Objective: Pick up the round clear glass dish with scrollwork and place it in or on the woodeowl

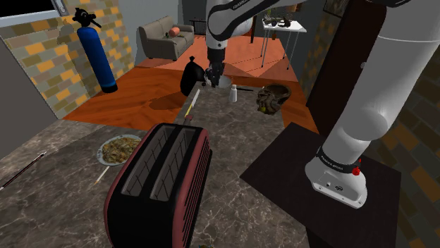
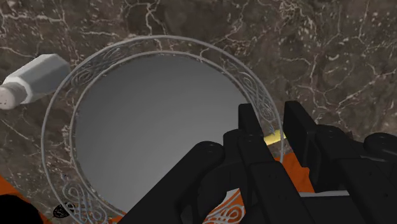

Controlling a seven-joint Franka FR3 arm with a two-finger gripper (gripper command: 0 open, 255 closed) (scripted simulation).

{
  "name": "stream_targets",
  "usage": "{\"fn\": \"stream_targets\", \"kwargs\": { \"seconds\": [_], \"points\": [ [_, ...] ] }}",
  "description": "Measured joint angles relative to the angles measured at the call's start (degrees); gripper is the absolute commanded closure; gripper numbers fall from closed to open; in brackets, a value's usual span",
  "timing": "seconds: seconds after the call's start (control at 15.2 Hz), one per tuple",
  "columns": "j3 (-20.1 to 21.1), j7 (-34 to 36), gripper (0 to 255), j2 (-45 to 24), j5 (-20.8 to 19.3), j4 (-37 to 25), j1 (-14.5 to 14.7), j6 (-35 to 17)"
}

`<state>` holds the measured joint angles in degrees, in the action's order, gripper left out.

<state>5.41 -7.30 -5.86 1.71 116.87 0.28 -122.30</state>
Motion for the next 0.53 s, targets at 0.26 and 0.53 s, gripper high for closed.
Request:
{"fn": "stream_targets", "kwargs": {
  "seconds": [0.26,0.53],
  "points": [
    [-2.4,-5.5,255,4.8,0.6,5.7,-2.8,-0.8],
    [-4.8,-10.3,255,8.8,0.6,10.0,-5.2,-1.0]
  ]
}}
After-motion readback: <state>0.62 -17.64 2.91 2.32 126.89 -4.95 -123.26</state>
